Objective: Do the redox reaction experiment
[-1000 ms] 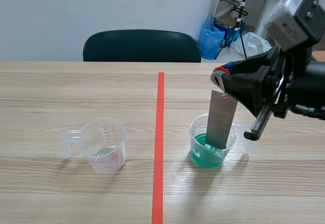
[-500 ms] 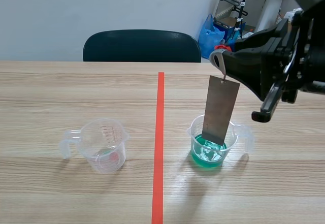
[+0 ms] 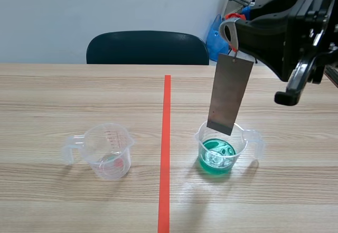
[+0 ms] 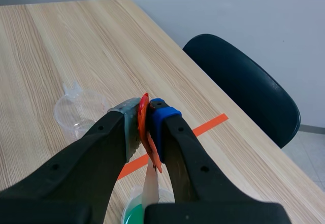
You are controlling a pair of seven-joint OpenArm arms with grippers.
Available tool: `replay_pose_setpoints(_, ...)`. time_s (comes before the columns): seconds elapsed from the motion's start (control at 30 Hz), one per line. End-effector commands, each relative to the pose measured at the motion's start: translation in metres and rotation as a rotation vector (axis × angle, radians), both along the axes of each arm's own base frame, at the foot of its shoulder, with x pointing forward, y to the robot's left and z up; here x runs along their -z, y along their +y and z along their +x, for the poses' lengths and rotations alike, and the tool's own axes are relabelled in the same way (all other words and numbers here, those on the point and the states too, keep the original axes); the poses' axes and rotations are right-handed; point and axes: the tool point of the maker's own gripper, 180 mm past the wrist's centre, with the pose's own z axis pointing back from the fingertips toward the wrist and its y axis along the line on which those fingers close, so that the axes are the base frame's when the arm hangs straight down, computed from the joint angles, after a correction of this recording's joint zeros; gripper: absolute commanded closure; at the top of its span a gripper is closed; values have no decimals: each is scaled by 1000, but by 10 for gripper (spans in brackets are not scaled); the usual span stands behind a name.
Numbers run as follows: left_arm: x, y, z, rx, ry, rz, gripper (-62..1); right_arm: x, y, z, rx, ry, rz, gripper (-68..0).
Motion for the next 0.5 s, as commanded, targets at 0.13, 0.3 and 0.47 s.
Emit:
replay_pose_setpoints(0.13,-5,-2,3,5,-22,-11,-623,-13,-1,-1,-9,-45,0,-6)
replay_pose_setpoints(0.3,-5,-2,3,5,-22,-11,-623,-13,-1,-1,-8,-45,0,-6)
replay_pose_setpoints(0.47,-5,-2,3,5,-22,-11,-623,-13,-1,-1,-8,-45,0,-6)
